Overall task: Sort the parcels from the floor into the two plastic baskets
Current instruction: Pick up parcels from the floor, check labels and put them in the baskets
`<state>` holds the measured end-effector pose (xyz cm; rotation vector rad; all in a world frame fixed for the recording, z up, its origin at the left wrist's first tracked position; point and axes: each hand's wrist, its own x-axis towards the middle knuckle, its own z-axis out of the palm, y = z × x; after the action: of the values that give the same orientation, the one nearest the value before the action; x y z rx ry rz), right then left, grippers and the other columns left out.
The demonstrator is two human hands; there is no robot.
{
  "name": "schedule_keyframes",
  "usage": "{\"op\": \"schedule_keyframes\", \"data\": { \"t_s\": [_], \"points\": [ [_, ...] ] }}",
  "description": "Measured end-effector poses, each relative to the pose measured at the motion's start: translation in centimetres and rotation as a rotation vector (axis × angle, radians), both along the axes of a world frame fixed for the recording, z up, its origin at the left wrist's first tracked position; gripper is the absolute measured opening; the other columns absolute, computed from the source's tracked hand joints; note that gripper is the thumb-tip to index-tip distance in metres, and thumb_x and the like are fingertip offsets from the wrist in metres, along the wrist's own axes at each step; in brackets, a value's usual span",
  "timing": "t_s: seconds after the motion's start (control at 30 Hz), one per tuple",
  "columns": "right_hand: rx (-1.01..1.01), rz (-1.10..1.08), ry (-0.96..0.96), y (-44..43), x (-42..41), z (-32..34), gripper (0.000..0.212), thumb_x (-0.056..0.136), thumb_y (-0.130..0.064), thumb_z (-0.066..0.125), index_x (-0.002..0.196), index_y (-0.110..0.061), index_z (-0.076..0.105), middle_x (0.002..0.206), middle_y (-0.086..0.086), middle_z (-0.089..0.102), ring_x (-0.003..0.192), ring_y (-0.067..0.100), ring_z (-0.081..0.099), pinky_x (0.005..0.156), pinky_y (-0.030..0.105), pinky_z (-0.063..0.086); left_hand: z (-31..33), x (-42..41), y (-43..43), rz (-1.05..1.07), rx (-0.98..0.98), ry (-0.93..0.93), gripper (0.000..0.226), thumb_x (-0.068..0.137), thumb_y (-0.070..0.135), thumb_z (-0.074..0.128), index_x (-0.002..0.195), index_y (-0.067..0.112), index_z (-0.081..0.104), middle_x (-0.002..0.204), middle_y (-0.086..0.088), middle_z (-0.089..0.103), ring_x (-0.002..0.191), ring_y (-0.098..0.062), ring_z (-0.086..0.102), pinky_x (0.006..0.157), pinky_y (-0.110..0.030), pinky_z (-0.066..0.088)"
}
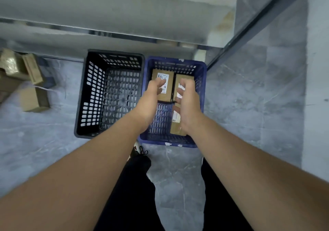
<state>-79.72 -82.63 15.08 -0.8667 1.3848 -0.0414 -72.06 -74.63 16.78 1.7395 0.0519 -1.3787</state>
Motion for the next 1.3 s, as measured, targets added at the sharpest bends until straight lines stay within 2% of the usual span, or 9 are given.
{"op": "schedule_keyframes", "data": {
  "t_s": [0.1,0.17,0.23,0.37,0.43,0.5,0.83,0.97,1.3],
  "points": [
    [-0.042,0.004,-0.091,0.9,0.2,6.6,0.054,0.101,-0.056,0.052,0.147,-0.031,0.063,0.152,-0.008,0.059,0.141,0.017,0.052,0.125,0.053,0.036,5.2,0.4,1.6,0.030,-0.066,-0.039,0.056,0.101,0.062,0.030,0.147,0.036,0.049,0.141,0.016,0.050,0.137,-0.007,0.045,0.114,-0.034,0.032],
    [-0.090,0.015,-0.153,1.5,0.2,10.9,0.068,0.088,-0.064,0.053,0.148,-0.034,0.061,0.156,-0.009,0.058,0.143,0.015,0.052,0.126,0.051,0.035,8.8,0.6,2.7,0.067,-0.115,-0.047,0.047,0.107,0.049,0.027,0.142,0.030,0.053,0.121,0.017,0.058,0.100,0.008,0.065,0.080,-0.009,0.048],
    [-0.152,-0.008,-0.190,2.1,0.1,14.6,0.069,0.082,-0.065,0.052,0.144,-0.037,0.063,0.155,-0.009,0.060,0.140,0.014,0.055,0.125,0.048,0.036,12.3,0.8,3.9,0.064,-0.154,-0.073,0.048,0.109,0.045,0.024,0.146,0.028,0.050,0.121,0.016,0.056,0.087,0.006,0.061,0.061,-0.011,0.048],
    [-0.236,-0.051,-0.257,3.3,-0.3,21.5,0.057,0.102,-0.057,0.050,0.152,-0.031,0.061,0.156,-0.005,0.059,0.141,0.017,0.056,0.125,0.048,0.039,19.3,1.1,5.4,0.117,-0.221,-0.110,0.049,0.108,0.048,0.022,0.150,0.035,0.045,0.145,0.009,0.044,0.120,-0.009,0.046,0.080,-0.018,0.041],
    [-0.246,-0.027,-0.317,3.9,-0.2,24.8,0.053,0.108,-0.051,0.048,0.156,-0.030,0.057,0.161,-0.003,0.056,0.146,0.020,0.052,0.126,0.048,0.037,22.8,0.9,5.8,0.140,-0.238,-0.167,0.051,0.104,0.056,0.026,0.149,0.041,0.046,0.157,0.007,0.040,0.141,-0.021,0.038,0.112,-0.036,0.037],
    [-0.270,0.025,-0.381,4.2,-0.1,27.9,0.050,0.111,-0.046,0.045,0.156,-0.029,0.056,0.162,-0.001,0.054,0.146,0.021,0.052,0.126,0.049,0.037,26.2,0.5,6.1,0.180,-0.261,-0.243,0.050,0.103,0.058,0.026,0.148,0.045,0.045,0.162,0.004,0.037,0.150,-0.029,0.028,0.123,-0.053,0.020],
    [-0.488,0.425,-0.731,2.3,-2.6,44.2,0.049,0.113,-0.045,0.041,0.155,-0.029,0.057,0.158,0.000,0.055,0.145,0.022,0.052,0.125,0.047,0.040,42.3,-5.6,6.5,0.487,-0.443,-0.598,0.062,0.091,0.069,0.031,0.146,0.047,0.049,0.158,0.004,0.042,0.147,-0.030,0.034,0.120,-0.054,0.027],
    [-0.563,0.578,-0.822,4.1,-4.0,49.9,0.069,0.090,-0.061,0.044,0.150,-0.032,0.062,0.147,-0.005,0.061,0.136,0.019,0.056,0.119,0.045,0.044,47.8,-8.5,7.9,0.598,-0.482,-0.705,0.075,0.078,0.070,0.032,0.146,0.044,0.050,0.156,0.002,0.044,0.146,-0.032,0.034,0.120,-0.055,0.027],
    [-0.518,0.814,-1.015,14.3,-4.5,55.9,0.066,0.083,-0.057,0.043,0.138,-0.033,0.067,0.134,-0.008,0.065,0.126,0.018,0.059,0.101,0.036,0.049,53.3,-11.9,18.9,0.834,-0.456,-0.860,0.075,0.078,0.070,0.033,0.146,0.045,0.050,0.154,0.001,0.045,0.146,-0.034,0.034,0.121,-0.054,0.025]
  ]
}}
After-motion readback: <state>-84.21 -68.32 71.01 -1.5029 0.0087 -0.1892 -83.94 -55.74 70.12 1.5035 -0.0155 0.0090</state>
